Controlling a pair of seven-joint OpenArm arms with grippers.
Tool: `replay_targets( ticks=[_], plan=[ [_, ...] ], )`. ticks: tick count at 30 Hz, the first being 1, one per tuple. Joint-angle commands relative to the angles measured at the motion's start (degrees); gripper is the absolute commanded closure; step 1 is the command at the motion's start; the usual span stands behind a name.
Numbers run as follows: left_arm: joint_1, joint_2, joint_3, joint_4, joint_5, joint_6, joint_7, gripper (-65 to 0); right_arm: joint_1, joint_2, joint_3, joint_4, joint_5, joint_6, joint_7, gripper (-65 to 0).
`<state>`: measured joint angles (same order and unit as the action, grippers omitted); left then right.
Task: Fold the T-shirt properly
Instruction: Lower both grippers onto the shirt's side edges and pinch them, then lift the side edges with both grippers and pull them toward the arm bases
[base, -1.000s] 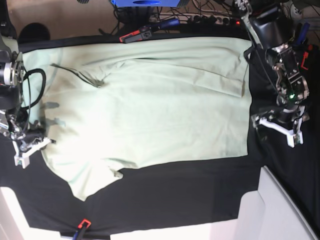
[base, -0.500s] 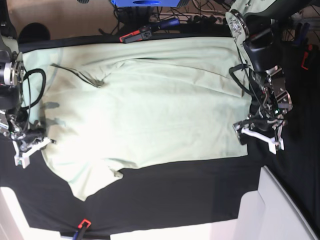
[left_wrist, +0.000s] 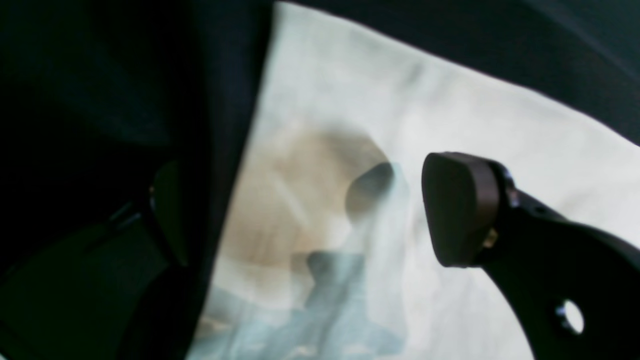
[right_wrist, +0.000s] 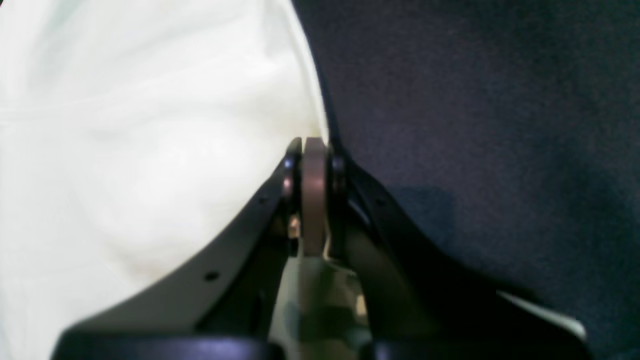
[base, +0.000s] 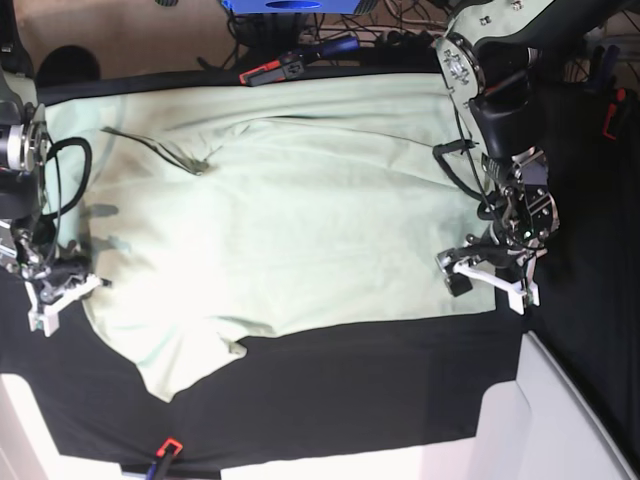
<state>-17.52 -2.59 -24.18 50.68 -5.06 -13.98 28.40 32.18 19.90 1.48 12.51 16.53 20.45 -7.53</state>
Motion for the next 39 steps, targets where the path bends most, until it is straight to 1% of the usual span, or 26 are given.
replay_targets(
  ticks=[1,5,12,13,15,16,17,18,20,21,24,27,30,32,36,39],
  plan=[
    [-1.7,-0.7,1.2,0.9,-0.7,-0.2,-0.9,-65.0,1.8,0.8,0.2,0.9,0.6,0.3,1.1,-0.3],
    [-2.8,-1.1,7.4,-1.0,-0.7,-0.1,-0.9,-65.0,1.8,0.8,0.2,0.9,0.6,0.3,1.1,-0.3],
    [-2.8,-0.4,8.8,-1.5,-0.8,-0.1,-0.9,-65.0,1.8,0.8,0.2,1.0,0.6,0.3,1.1,-0.3],
    [-2.8,0.0,8.8,-1.5,-0.8,-0.1,-0.9,-63.2,1.8,0.8,0.2,1.0,0.6,0.3,1.1,-0.3],
    [-2.8,0.1,8.8,-1.5,-0.8,-0.1,-0.9,-56.6,1.8,0.8,0.2,1.0,0.6,0.3,1.1,-0.3],
    [-2.7,0.1,8.8,-1.5,-0.8,-0.1,-0.9,-50.9,1.8,0.8,0.2,1.0,0.6,0.3,1.1,-0.3],
    [-2.7,0.1,8.8,-1.5,-0.8,-0.1,-0.9,-44.3,1.8,0.8,0.2,1.0,0.6,0.3,1.1,-0.3],
    [-2.5,0.1,8.8,-1.5,-0.8,-0.1,-0.9,-36.1,1.8,0.8,0.2,1.0,0.6,0.3,1.1,-0.3],
    [-2.4,0.1,8.5,-1.5,-0.8,-0.1,-0.9,-17.8,1.8,0.8,0.2,1.0,0.6,0.3,1.1,-0.3],
    [-2.4,0.1,8.7,-1.5,-1.0,-0.1,-0.9,-12.1,1.8,0.8,0.3,1.0,0.6,0.3,1.2,-0.3],
    [-2.4,0.1,8.7,-0.9,-1.2,-0.1,-0.8,-13.8,1.8,0.8,0.5,1.2,0.6,0.3,1.4,-0.3],
    [-2.3,0.1,8.5,-0.7,-1.3,-0.1,-0.7,-11.6,1.4,0.8,0.6,4.4,0.7,-0.1,1.4,-0.1],
    [-0.9,0.2,8.5,1.6,-1.3,-0.1,-0.6,-7.7,0.5,0.9,0.6,6.7,0.7,-0.1,1.4,-0.1],
    [0.5,0.2,8.8,4.8,-1.3,-0.1,-0.6,-5.9,0.3,1.0,0.6,8.0,0.7,-0.1,1.2,-0.1],
    [4.3,1.3,8.8,11.3,-1.3,-0.1,-0.3,-5.5,0.3,1.2,0.6,8.3,0.7,-0.1,1.1,-0.1],
    [7.3,1.5,8.8,17.7,-1.3,-0.3,3.1,-5.5,0.3,1.2,0.7,8.3,0.8,-0.1,1.1,-0.1]
  ],
)
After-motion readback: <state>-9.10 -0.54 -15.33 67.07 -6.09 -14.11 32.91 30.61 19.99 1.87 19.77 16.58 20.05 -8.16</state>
